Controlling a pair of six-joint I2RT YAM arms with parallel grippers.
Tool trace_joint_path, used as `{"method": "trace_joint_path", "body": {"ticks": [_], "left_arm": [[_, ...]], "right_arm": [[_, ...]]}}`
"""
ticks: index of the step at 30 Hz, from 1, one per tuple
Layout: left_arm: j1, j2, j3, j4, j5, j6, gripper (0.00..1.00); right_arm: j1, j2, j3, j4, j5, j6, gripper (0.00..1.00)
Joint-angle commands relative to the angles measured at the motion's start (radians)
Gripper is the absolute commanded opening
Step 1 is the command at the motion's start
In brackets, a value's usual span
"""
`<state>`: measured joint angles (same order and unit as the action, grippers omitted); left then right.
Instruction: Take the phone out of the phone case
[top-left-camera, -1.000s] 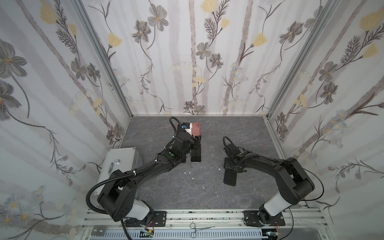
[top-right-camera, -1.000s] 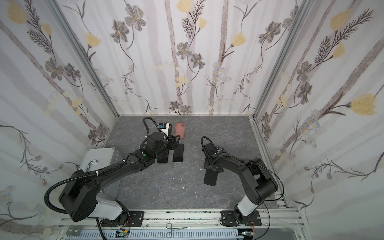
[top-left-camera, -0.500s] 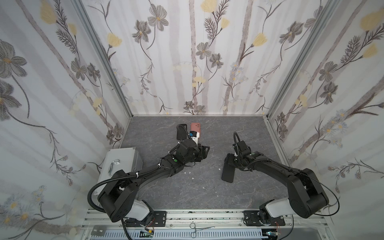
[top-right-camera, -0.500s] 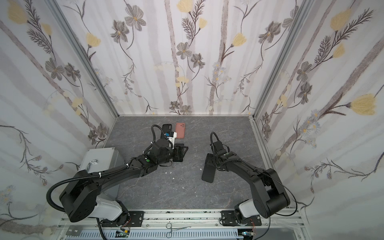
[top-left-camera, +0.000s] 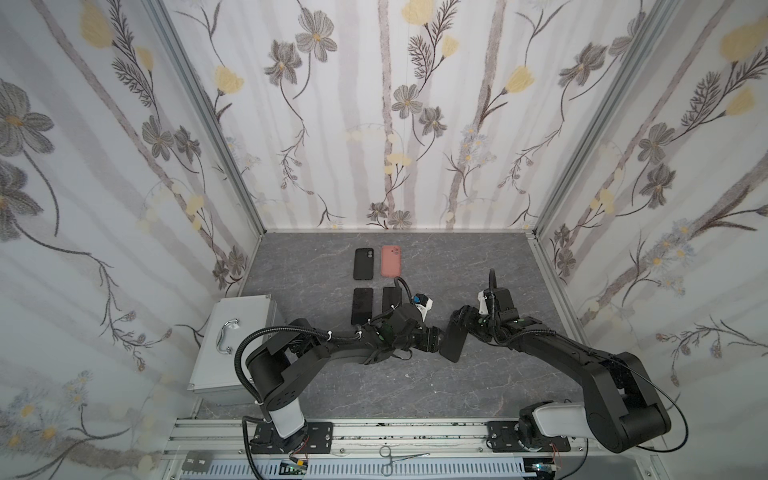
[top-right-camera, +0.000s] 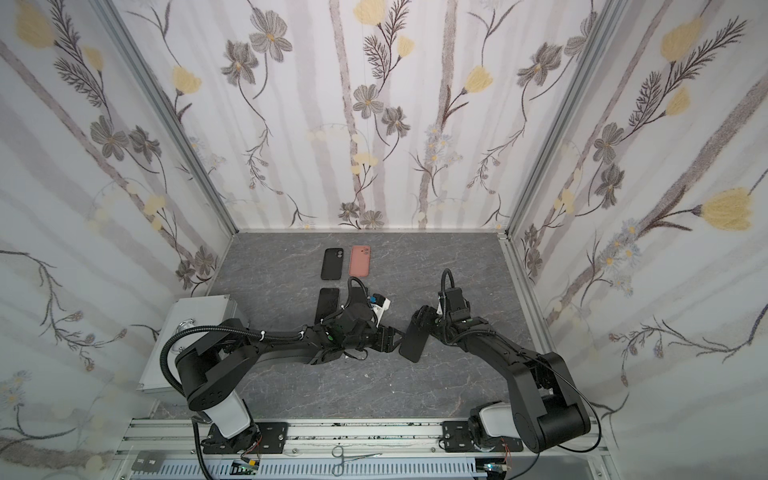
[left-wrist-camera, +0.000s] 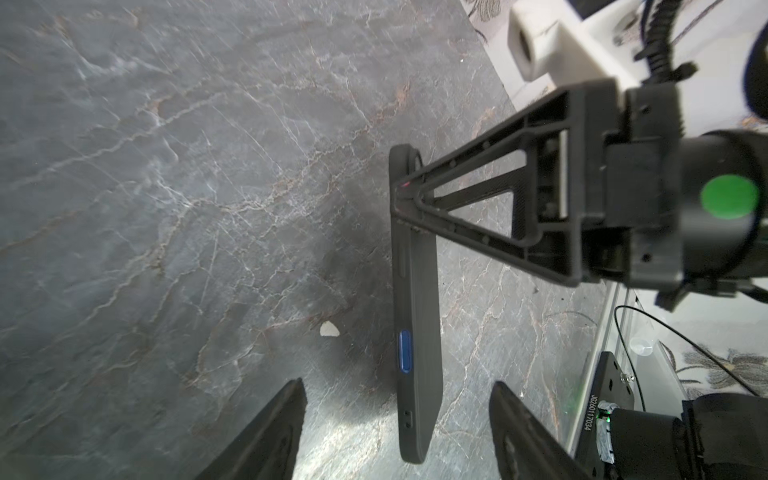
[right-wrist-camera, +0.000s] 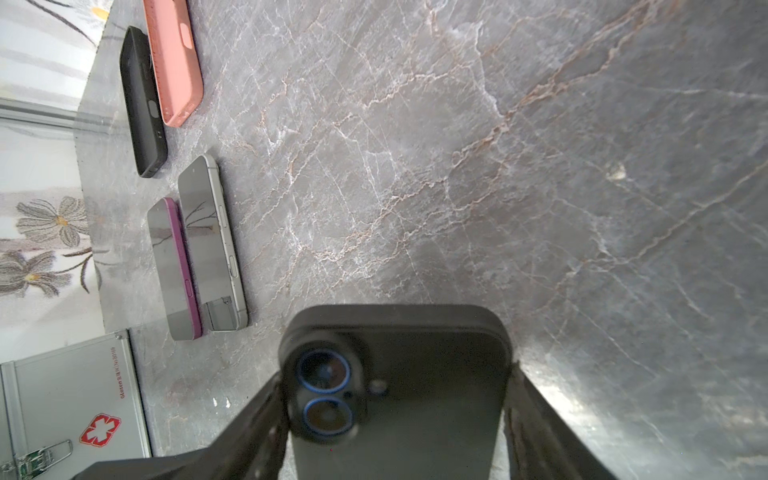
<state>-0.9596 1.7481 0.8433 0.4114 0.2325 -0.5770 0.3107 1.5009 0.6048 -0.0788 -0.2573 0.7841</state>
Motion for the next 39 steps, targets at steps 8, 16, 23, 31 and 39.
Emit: {"method": "trace_joint_path", "body": {"ticks": [8,16,23,31,39], "left_arm": [[-0.030,0.105,0.030,0.124,0.097,-0.061,0.55],[-0.033,0.126,0.033,0.161,0.122,-0.064,0.23],[-0.034,0.108,0.031,0.164,0.123,-0.038,0.00],[-0.028,-0.051,0.037,0.048,-0.064,0.094,0.00],[-0.053,-0.194,0.104,-0.169,-0.475,0.416,0.00]], "right_arm": [[-0.021,-0.022,-0.022,0.095,-0.054,0.033,0.57],[-0.027,-0.037,-0.032,0.103,-0.059,0.043,0.57],[-0.027,-0.055,-0.020,0.089,-0.057,0.042,0.57],[-0.025,-0.209,0.086,-0.071,0.093,0.007,0.84],[-0.027,-0.354,0.274,-0.182,0.144,0.025,0.87]]}}
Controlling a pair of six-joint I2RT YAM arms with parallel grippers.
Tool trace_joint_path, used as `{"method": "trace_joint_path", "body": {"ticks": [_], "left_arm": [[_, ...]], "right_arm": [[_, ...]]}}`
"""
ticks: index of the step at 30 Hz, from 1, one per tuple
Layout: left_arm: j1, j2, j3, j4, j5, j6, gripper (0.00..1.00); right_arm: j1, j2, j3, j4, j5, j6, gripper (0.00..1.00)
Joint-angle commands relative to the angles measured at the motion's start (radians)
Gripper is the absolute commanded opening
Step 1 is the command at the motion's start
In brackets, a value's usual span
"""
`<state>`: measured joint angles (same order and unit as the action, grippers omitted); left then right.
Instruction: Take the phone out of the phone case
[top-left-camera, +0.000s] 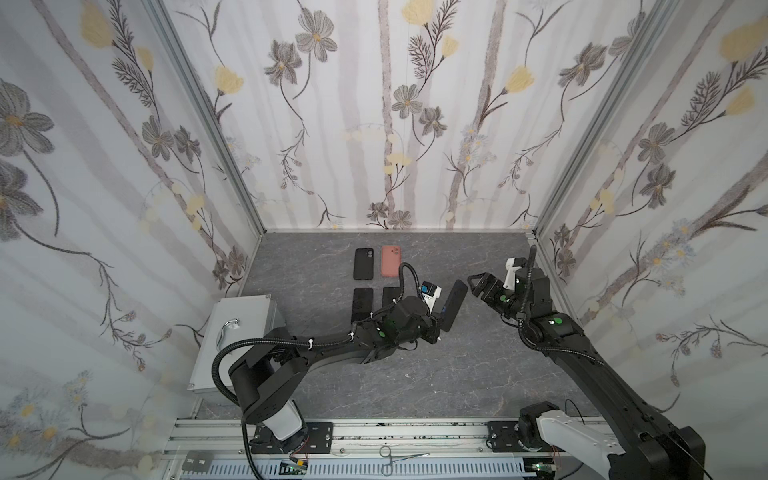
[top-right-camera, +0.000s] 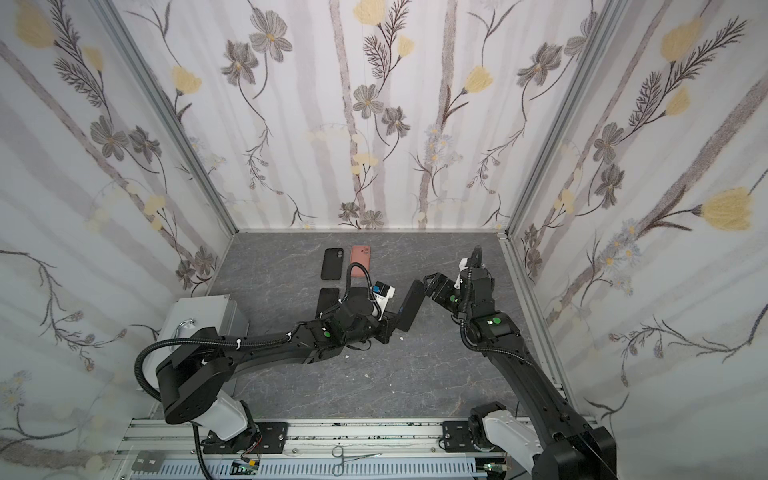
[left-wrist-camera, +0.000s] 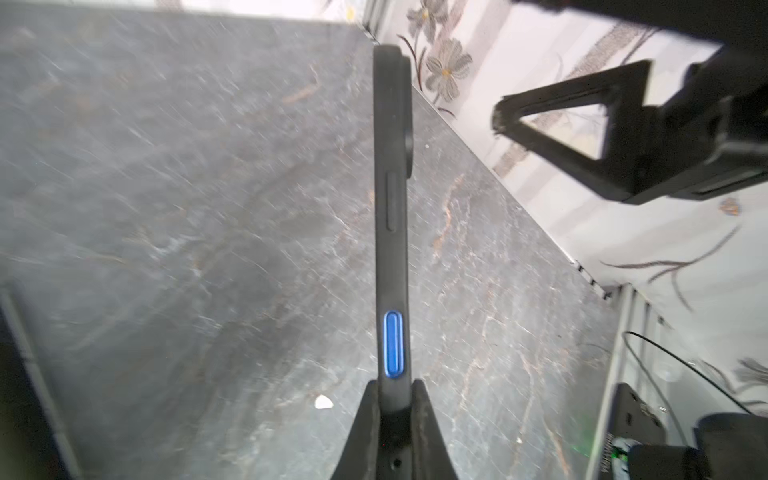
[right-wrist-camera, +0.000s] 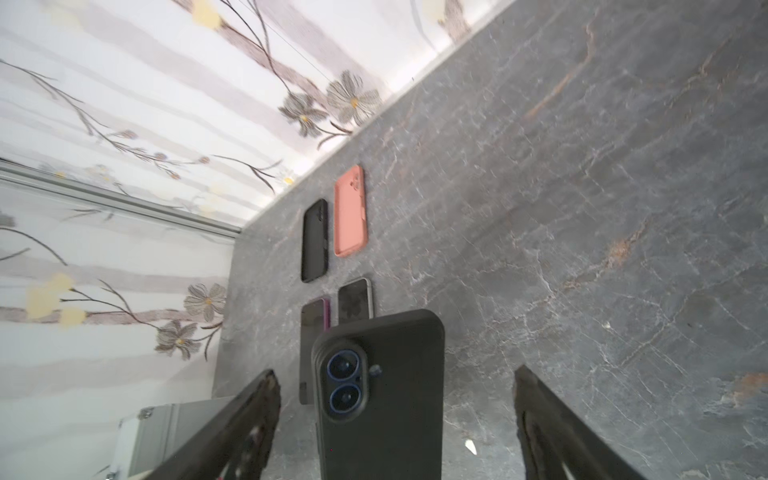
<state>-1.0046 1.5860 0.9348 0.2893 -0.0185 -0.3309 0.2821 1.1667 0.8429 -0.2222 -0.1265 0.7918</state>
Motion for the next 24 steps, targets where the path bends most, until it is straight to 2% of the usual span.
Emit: {"method": "trace_joint_path", "body": {"ticks": [1,6,10,17,24], "left_arm": [[-0.012,-0.037,0.015,-0.053,-0.284,0.206,0.00],[-0.056,-0.034,0.047,-0.061,-0.526,0.462,0.00],[-0.084,-0.023,0.057,-0.033,-0.623,0.600,0.00],[-0.125,-0.041,0.041,-0.006,-0.594,0.711,0.00],[-0.162,-0.020,0.036,-0.004,-0.622,0.779,0.00]], "right_arm": [[0.001,-0.025,0.047,-0.036,-0.002,0.029,0.87],[0.019,0.005,0.089,0.003,-0.127,0.118,0.86],[0.065,0.049,0.122,0.006,-0.117,0.142,0.84],[0.097,0.129,0.126,0.060,-0.149,0.170,0.82],[0.112,0.206,0.146,0.048,-0.202,0.162,0.67]]}}
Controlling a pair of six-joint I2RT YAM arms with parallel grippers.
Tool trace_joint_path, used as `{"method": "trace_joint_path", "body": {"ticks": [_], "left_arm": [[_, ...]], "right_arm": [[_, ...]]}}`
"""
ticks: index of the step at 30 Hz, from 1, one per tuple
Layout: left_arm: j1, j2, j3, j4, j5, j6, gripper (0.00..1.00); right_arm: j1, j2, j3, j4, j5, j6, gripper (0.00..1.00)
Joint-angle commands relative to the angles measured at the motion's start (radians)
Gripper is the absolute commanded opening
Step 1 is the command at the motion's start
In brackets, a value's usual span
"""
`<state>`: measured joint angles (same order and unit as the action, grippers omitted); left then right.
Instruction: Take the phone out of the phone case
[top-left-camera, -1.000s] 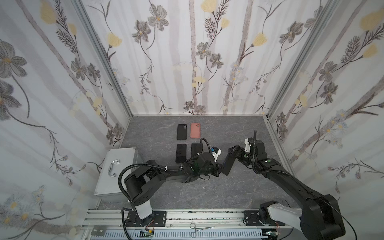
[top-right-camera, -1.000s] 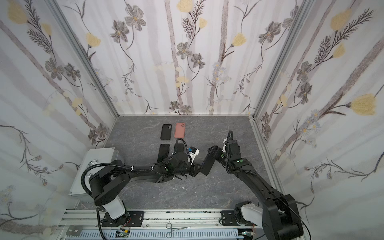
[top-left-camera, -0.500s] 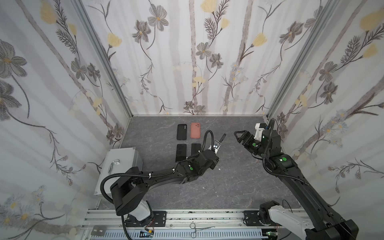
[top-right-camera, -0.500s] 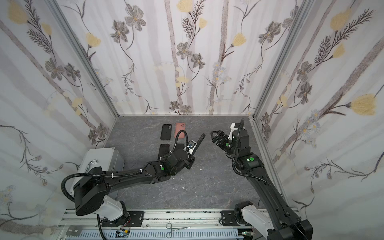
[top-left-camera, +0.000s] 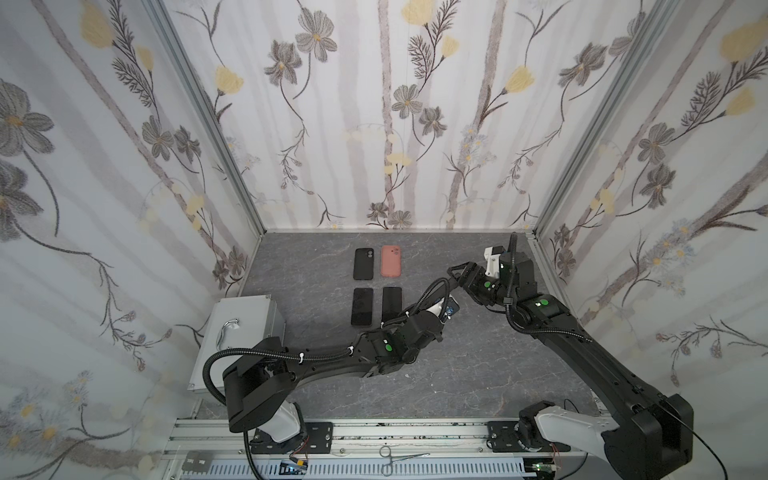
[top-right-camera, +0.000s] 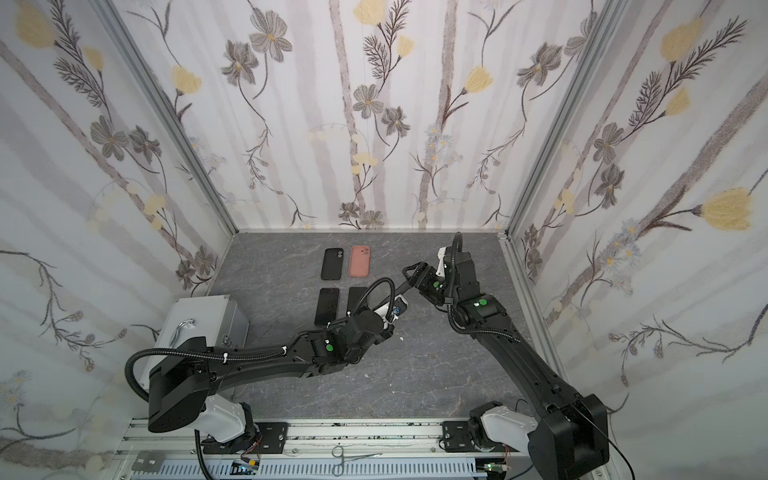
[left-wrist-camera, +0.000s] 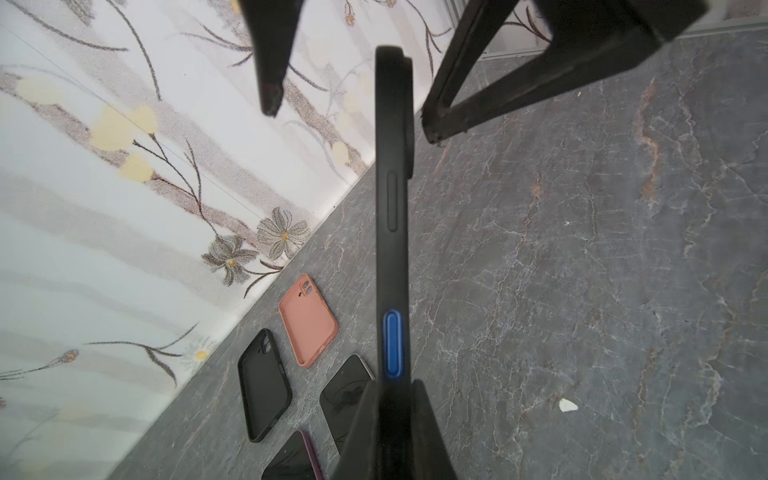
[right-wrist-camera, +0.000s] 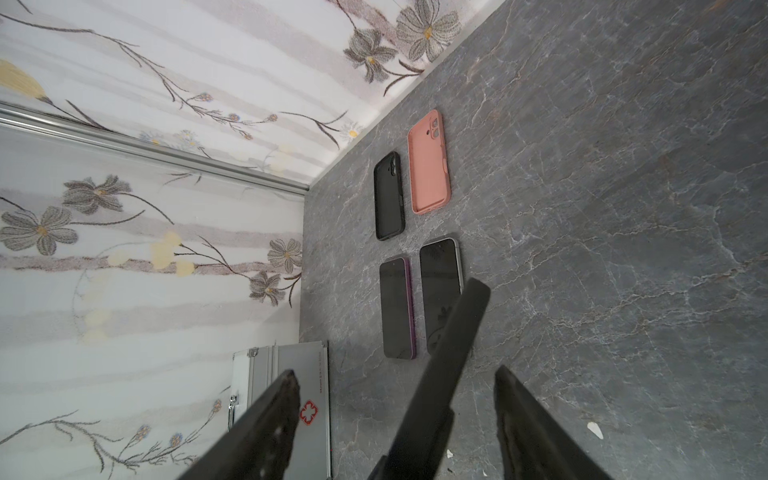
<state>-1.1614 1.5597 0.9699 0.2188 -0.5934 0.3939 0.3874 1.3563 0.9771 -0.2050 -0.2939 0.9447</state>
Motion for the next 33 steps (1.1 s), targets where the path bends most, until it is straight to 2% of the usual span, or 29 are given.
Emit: {"method": "trace_joint_path", "body": {"ticks": [1,6,10,13,17,19,21,25,30,33], "left_arm": [[-0.008,0.014,0.004,0.066,-0.061,0.062,0.00],[-0.024,0.047,0.023,0.066,-0.103,0.116,0.00],[-0.051,0.040,0.018,0.066,-0.089,0.154,0.00],[-0.056,0.019,0.009,0.067,-0.062,0.128,0.00],[-0.056,0.004,-0.003,0.068,-0.042,0.098,0.00],[-0.056,0.002,-0.003,0.068,-0.038,0.085,0.00],[-0.055,-0.005,-0.005,0.070,-0.039,0.069,0.00],[-0.055,-0.012,-0.005,0.077,-0.032,0.042,0.31],[-0.048,-0.043,-0.005,0.095,0.043,-0.045,0.77],[-0.014,-0.122,-0.023,0.129,0.213,-0.168,0.85]], "right_arm": [[0.008,0.025,0.015,0.025,-0.041,0.006,0.64],[0.011,0.052,0.011,0.018,-0.039,-0.006,0.48],[0.010,0.062,0.005,0.047,-0.055,-0.004,0.33],[0.009,0.057,0.003,0.065,-0.056,-0.003,0.19],[0.002,0.045,0.002,0.077,-0.053,0.006,0.05],[0.001,0.035,-0.001,0.089,-0.055,0.014,0.00],[-0.002,0.026,-0.002,0.100,-0.056,0.020,0.00],[-0.007,0.006,-0.007,0.130,-0.055,0.034,0.00],[-0.015,-0.024,-0.019,0.156,-0.033,0.051,0.00],[-0.034,-0.038,-0.037,0.155,-0.010,0.040,0.00]]}}
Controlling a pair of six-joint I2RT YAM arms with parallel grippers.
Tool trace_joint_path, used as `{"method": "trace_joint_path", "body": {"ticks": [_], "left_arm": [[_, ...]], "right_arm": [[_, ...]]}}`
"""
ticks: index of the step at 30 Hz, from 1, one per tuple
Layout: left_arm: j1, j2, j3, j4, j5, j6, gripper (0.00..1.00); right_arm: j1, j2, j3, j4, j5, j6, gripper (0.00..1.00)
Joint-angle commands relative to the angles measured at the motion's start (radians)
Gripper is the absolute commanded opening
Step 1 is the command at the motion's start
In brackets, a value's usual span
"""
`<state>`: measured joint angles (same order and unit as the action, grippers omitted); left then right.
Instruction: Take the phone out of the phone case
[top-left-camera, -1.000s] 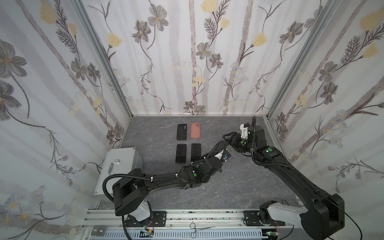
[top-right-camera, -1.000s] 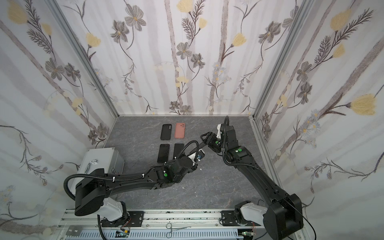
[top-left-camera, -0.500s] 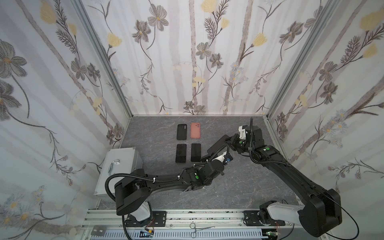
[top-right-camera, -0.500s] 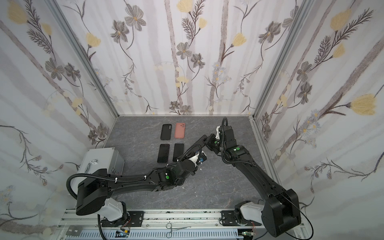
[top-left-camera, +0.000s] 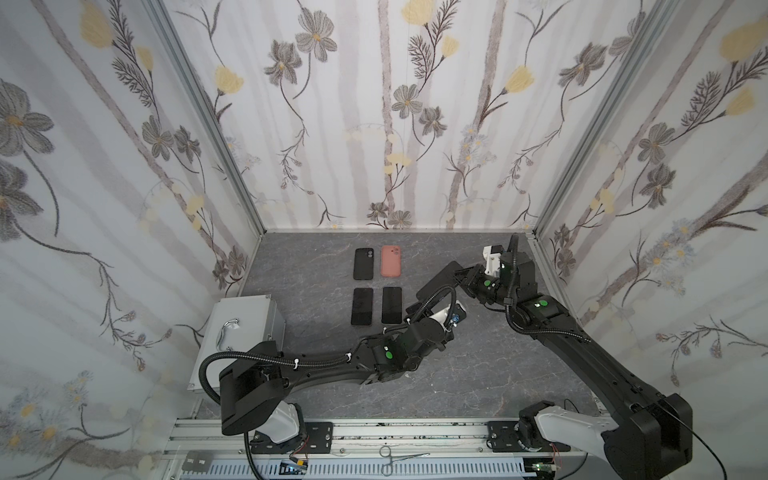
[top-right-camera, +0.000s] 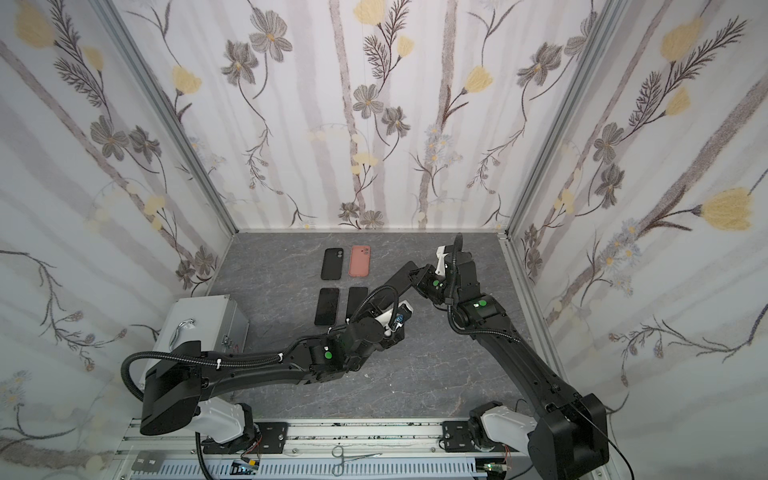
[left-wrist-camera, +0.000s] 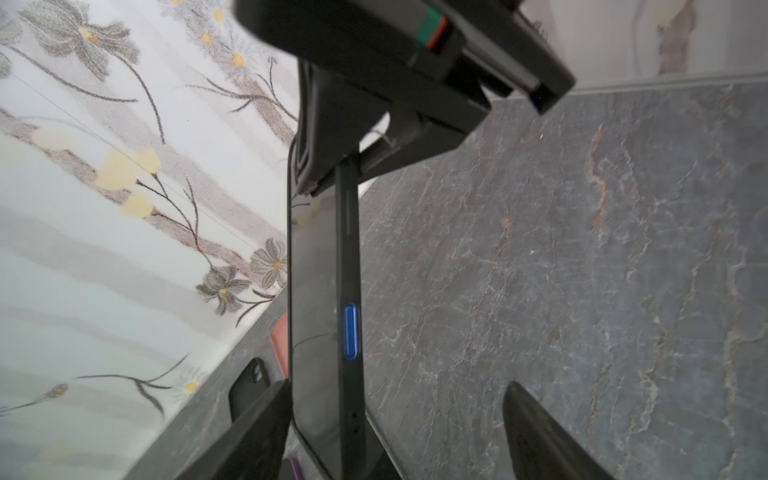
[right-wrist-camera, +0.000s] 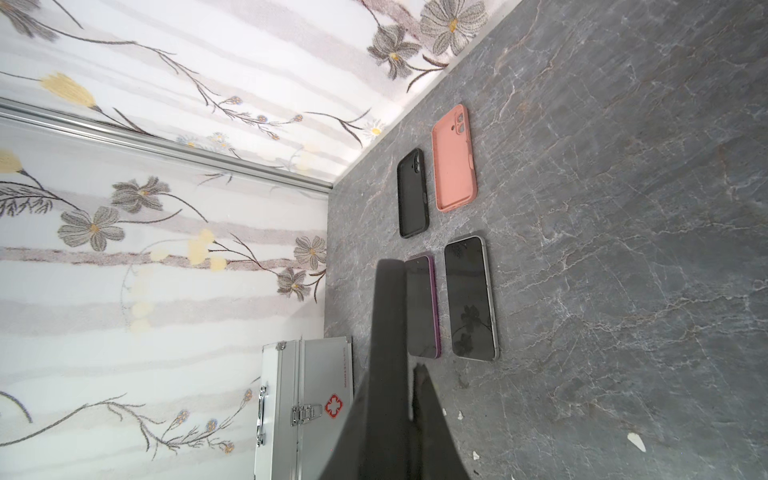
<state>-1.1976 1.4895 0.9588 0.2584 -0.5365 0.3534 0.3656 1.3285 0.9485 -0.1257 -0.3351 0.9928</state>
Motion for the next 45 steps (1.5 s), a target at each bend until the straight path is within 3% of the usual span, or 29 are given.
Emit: {"method": "trace_joint_path", "body": {"ticks": [1,6,11,14,18,20,24,28,32,39,45], "left_arm": [[0.043,-0.082,-0.024,0.110,0.218,-0.174,0.89],[0.179,-0.188,-0.082,0.159,0.482,-0.381,0.92],[0.368,-0.204,-0.102,0.168,0.744,-0.614,0.92],[0.438,-0.196,-0.119,0.216,0.849,-0.726,0.92],[0.491,-0.181,-0.138,0.289,0.962,-0.836,0.90],[0.510,-0.172,-0.146,0.320,0.999,-0.880,0.89],[0.517,-0.152,-0.130,0.344,1.071,-0.909,0.91],[0.527,-0.159,-0.145,0.366,1.099,-0.927,0.88],[0.552,-0.166,-0.185,0.480,1.196,-0.973,0.83],[0.558,-0.182,-0.211,0.615,1.312,-1.002,0.77],[0.554,-0.190,-0.220,0.683,1.377,-1.002,0.64]], "right_arm": [[-0.022,-0.015,-0.015,0.076,0.040,-0.019,0.00],[-0.057,-0.058,-0.058,0.111,0.056,-0.153,0.00],[-0.077,-0.105,-0.088,0.191,0.000,-0.313,0.00],[-0.085,-0.135,-0.086,0.218,-0.043,-0.396,0.00],[-0.093,-0.180,-0.114,0.323,-0.083,-0.418,0.00],[-0.103,-0.173,-0.110,0.362,-0.158,-0.428,0.00],[-0.133,-0.137,-0.066,0.370,-0.351,-0.435,0.00],[-0.151,-0.140,-0.089,0.500,-0.500,-0.415,0.00],[-0.156,-0.123,-0.099,0.642,-0.642,-0.350,0.00],[-0.156,-0.100,-0.106,0.847,-0.788,-0.206,0.00],[-0.154,-0.096,-0.131,0.915,-0.804,-0.145,0.00]]}}
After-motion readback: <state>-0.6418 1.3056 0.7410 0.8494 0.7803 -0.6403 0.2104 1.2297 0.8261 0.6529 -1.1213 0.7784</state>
